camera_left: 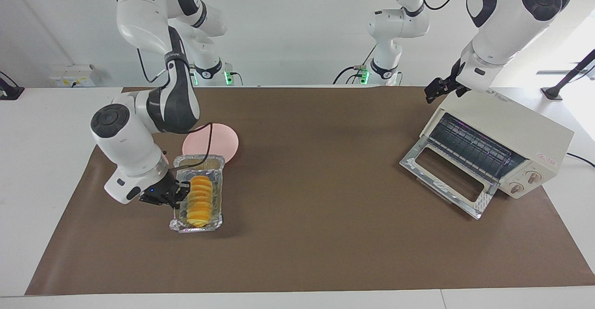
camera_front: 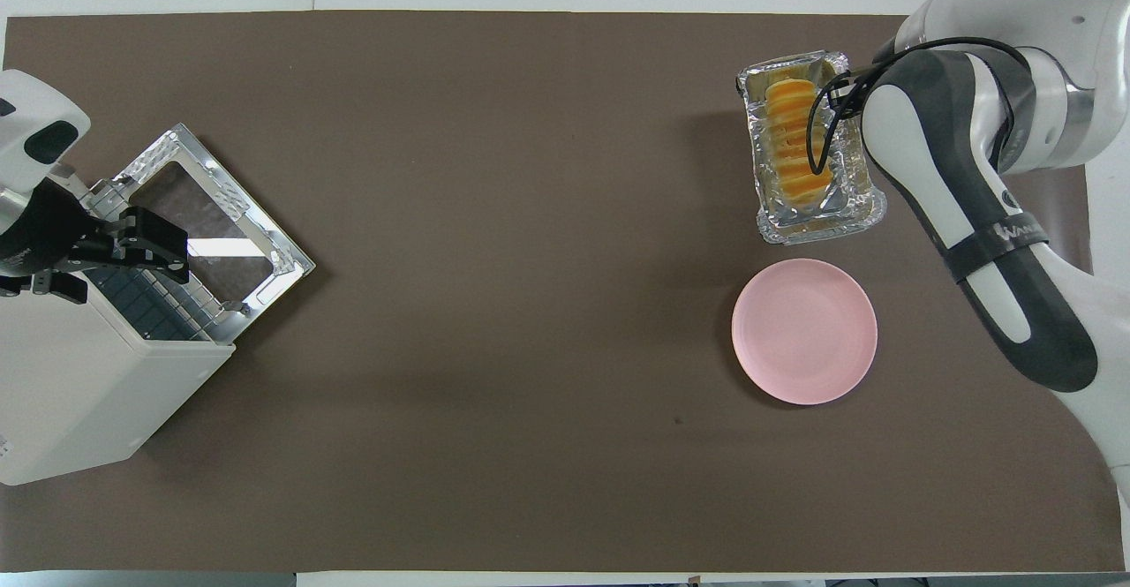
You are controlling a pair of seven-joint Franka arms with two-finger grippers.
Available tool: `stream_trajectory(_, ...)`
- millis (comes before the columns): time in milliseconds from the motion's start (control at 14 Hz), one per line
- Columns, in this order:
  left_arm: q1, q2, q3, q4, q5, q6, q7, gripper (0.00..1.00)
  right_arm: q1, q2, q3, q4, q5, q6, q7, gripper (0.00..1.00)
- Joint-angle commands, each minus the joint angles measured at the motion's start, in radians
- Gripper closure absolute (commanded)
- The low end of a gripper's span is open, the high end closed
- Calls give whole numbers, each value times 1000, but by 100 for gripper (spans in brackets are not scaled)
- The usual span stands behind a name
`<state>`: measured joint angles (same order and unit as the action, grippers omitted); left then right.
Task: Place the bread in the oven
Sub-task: 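Grasp the foil tray and slide it toward the toaster oven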
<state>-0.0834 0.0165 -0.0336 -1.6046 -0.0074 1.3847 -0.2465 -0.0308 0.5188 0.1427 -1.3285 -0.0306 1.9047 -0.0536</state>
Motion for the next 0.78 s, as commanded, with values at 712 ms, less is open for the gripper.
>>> stream_trajectory(712, 7, -12, 0, -12, -11, 5, 4, 0, 428, -46, 3, -98, 81, 83, 583, 100)
